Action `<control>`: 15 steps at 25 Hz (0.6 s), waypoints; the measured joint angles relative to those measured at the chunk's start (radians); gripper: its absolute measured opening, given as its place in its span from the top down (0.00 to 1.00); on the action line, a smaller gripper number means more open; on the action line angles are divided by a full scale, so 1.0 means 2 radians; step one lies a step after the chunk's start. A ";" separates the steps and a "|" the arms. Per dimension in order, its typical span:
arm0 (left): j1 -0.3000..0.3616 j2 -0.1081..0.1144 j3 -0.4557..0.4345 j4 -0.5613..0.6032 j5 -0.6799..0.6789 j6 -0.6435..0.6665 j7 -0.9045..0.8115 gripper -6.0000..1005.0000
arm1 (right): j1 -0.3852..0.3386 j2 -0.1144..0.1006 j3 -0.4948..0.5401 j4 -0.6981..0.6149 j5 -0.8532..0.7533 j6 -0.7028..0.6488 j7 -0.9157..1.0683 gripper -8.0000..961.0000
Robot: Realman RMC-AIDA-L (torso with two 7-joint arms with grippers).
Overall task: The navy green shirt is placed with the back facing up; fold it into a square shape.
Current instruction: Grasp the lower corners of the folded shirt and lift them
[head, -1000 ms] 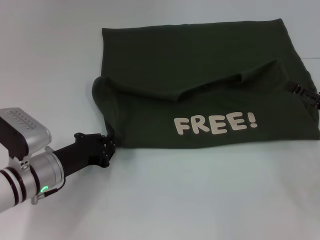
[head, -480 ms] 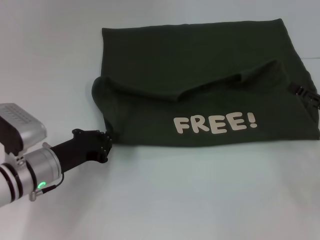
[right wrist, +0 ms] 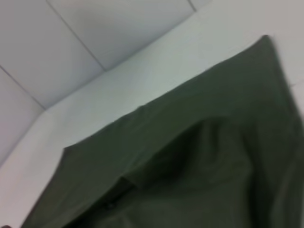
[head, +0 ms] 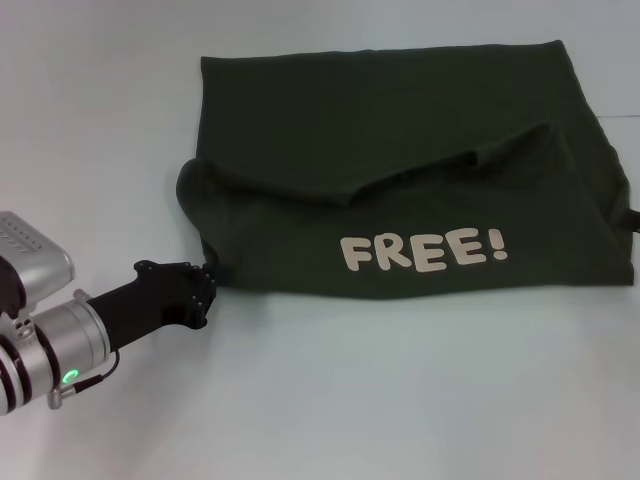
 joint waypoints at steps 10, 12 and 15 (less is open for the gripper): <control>-0.005 -0.001 0.001 0.001 0.000 0.011 0.000 0.99 | -0.001 -0.029 -0.003 -0.028 -0.068 0.004 0.088 0.07; -0.006 -0.001 0.001 0.001 0.000 0.011 0.000 0.99 | 0.000 -0.030 -0.005 -0.028 -0.068 0.009 0.094 0.07; -0.006 -0.001 0.001 0.001 -0.001 0.011 0.000 0.99 | 0.005 -0.030 -0.007 -0.026 -0.068 0.015 0.098 0.07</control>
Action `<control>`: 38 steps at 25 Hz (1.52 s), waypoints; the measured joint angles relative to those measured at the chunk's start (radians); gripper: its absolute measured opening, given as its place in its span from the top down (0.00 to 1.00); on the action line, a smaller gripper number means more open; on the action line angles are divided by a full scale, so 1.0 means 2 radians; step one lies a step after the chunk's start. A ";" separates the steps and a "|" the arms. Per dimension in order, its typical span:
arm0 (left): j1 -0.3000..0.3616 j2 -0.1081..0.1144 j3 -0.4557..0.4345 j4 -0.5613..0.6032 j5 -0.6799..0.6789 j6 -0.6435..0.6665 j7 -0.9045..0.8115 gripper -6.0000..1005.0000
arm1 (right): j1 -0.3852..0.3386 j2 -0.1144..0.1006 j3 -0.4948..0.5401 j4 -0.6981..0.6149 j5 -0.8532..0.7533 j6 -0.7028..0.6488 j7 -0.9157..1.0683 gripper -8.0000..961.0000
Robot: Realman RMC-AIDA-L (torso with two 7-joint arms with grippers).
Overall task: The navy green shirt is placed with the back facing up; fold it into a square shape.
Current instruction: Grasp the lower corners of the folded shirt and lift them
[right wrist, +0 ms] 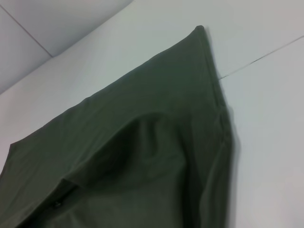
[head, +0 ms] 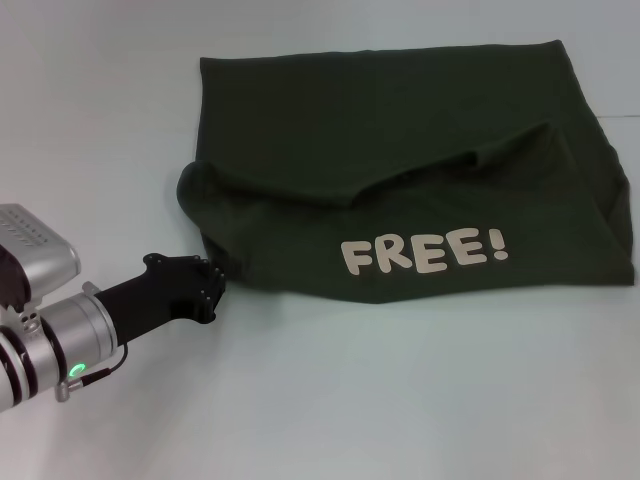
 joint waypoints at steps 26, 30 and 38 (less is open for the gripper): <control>-0.004 0.001 0.000 0.002 0.001 -0.001 0.000 0.99 | 0.044 0.022 -0.067 0.044 0.000 0.067 0.005 0.11; -0.004 0.001 0.000 0.002 0.001 -0.001 0.000 0.99 | 0.045 0.025 -0.068 0.045 0.000 0.073 0.004 0.15; -0.005 0.001 0.000 0.002 0.001 -0.001 0.000 0.99 | 0.047 0.028 -0.071 0.051 0.003 0.074 0.000 0.24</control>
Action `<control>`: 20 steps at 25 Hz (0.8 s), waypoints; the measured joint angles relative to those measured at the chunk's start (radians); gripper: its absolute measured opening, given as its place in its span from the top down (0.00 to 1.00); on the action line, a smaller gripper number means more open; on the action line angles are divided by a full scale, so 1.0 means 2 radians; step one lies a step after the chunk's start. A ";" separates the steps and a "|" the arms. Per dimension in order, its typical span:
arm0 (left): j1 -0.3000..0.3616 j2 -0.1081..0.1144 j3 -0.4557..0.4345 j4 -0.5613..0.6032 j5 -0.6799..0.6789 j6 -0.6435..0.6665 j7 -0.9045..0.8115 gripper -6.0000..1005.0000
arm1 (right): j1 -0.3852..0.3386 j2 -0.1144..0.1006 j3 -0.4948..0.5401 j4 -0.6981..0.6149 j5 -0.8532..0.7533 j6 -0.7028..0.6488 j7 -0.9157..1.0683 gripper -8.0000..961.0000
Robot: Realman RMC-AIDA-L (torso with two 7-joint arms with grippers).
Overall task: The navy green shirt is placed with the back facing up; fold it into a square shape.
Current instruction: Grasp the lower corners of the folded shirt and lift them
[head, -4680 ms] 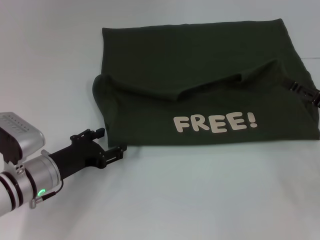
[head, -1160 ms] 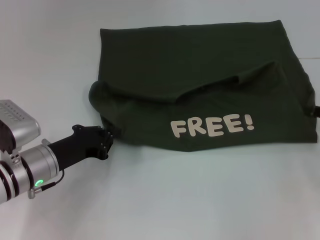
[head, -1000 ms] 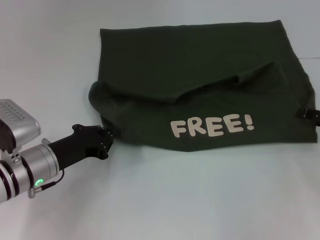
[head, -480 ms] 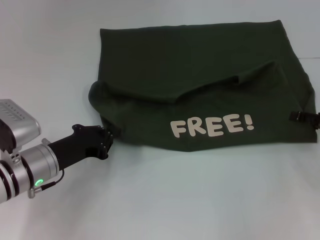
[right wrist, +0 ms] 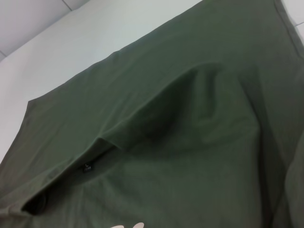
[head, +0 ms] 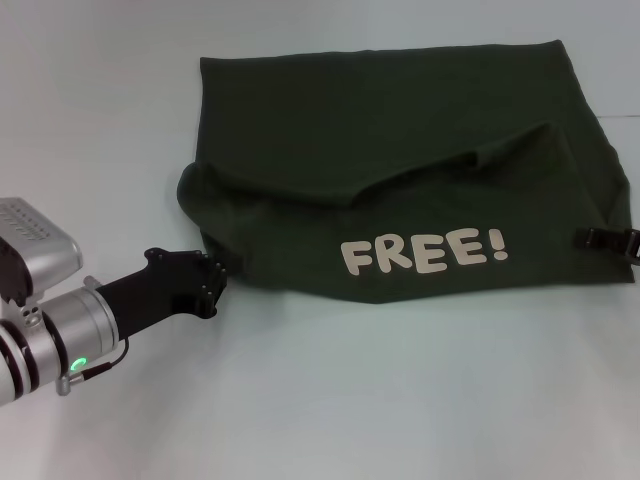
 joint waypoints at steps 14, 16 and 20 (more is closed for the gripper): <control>-0.005 0.000 0.000 -0.002 0.000 -0.001 0.000 0.99 | -0.017 0.005 0.007 -0.006 0.027 -0.005 -0.020 0.77; -0.005 0.000 0.000 -0.002 0.000 -0.001 0.000 0.99 | -0.025 0.006 0.007 -0.006 0.044 -0.007 -0.028 0.83; -0.005 0.000 0.000 -0.002 0.000 -0.003 0.000 0.99 | -0.045 0.006 0.007 -0.006 0.073 -0.017 -0.045 0.96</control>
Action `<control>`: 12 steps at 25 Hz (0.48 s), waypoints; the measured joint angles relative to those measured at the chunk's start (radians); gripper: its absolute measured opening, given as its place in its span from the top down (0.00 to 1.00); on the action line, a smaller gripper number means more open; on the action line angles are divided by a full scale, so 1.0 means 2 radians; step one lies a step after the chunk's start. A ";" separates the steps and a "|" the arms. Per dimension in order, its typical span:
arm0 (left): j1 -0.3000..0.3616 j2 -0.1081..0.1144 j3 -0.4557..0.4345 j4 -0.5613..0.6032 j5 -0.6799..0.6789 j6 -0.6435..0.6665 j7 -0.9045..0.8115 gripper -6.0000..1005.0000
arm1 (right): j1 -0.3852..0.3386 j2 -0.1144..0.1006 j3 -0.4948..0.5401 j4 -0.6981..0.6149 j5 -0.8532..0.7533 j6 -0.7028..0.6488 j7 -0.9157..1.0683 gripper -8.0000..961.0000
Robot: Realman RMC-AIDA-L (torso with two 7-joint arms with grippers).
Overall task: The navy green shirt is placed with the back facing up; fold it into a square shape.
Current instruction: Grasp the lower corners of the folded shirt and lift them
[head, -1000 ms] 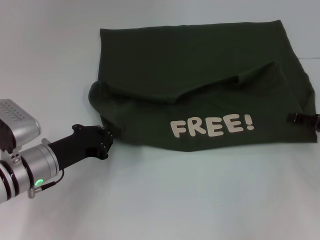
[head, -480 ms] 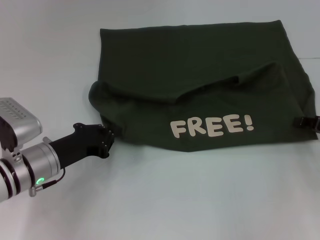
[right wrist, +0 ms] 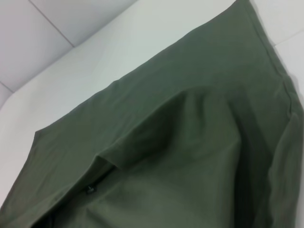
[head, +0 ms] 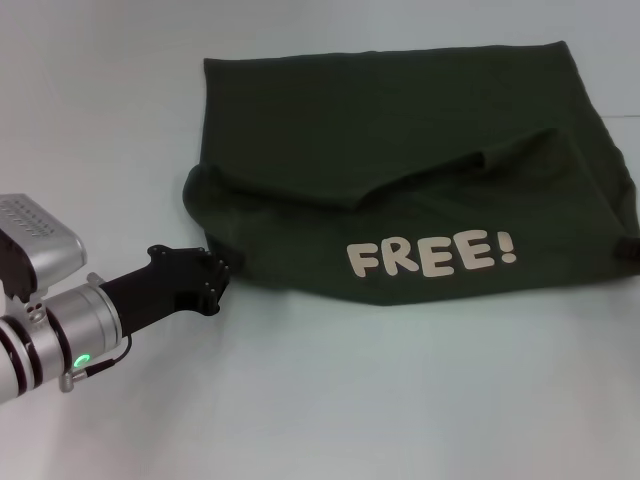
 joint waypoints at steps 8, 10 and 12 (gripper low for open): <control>0.000 0.000 0.000 0.000 0.000 -0.003 0.000 0.99 | -0.033 0.001 0.004 0.001 0.053 -0.020 -0.043 0.98; 0.000 0.000 0.000 -0.001 0.000 -0.003 0.000 0.99 | -0.038 0.003 0.004 0.003 0.061 -0.021 -0.056 0.98; 0.001 0.000 0.000 -0.001 0.000 -0.003 0.000 0.99 | -0.041 0.005 0.004 0.004 0.064 -0.021 -0.064 0.98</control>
